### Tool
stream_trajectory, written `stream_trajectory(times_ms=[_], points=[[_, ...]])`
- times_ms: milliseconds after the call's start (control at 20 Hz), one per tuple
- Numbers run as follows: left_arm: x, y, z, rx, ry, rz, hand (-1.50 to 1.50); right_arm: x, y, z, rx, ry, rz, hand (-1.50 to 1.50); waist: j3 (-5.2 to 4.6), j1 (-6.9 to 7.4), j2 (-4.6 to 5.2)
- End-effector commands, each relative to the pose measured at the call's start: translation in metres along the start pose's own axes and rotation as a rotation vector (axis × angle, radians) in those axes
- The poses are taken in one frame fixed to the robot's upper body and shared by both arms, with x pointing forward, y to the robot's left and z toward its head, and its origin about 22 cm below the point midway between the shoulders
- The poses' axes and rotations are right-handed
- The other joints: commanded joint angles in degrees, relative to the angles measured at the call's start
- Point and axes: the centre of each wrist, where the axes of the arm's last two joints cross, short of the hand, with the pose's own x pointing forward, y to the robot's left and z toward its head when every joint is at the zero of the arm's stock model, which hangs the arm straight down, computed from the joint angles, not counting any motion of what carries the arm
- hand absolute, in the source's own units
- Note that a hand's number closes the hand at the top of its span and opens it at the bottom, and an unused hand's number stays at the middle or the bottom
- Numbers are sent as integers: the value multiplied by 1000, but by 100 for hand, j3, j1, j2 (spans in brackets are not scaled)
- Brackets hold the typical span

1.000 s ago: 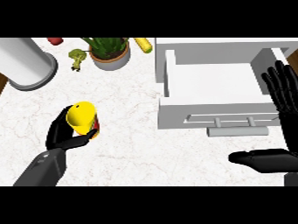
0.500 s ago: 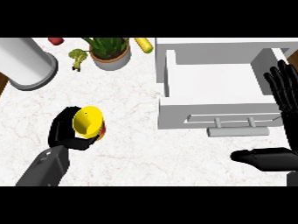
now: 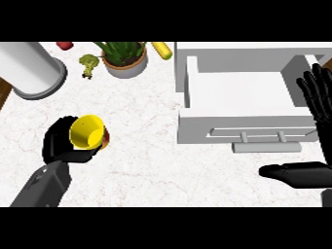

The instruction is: Pick up the cup, place it into the drawer and close the drawer

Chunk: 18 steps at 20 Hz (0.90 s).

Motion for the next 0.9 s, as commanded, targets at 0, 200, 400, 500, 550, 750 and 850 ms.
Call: stream_trajectory(times_ms=[0,200,400,500,550,750,850], points=[[17,-8,-35,-91,-191,115,150,-5,-5,1,-6,19,-4,-150,6,23,-15],[21,-42,-58,-225,-160,78,150,-5,-7,14,-31,26,-6,-150,19,60,-62],[35,-77,-82,-278,-216,68,150,-5,-14,23,-27,7,-7,-150,23,102,-80],[50,-98,-99,-312,-235,18,150,-11,-13,18,-27,19,15,-150,24,144,-78],[55,-115,-105,-314,-230,16,150,-3,-12,20,-17,14,16,-150,22,124,-79],[79,-165,-121,-336,-254,1,150,-7,-8,3,-19,30,38,-150,19,127,-58],[102,-175,-126,-366,-253,-2,150,-2,-13,19,-37,25,21,-150,20,129,-76]])
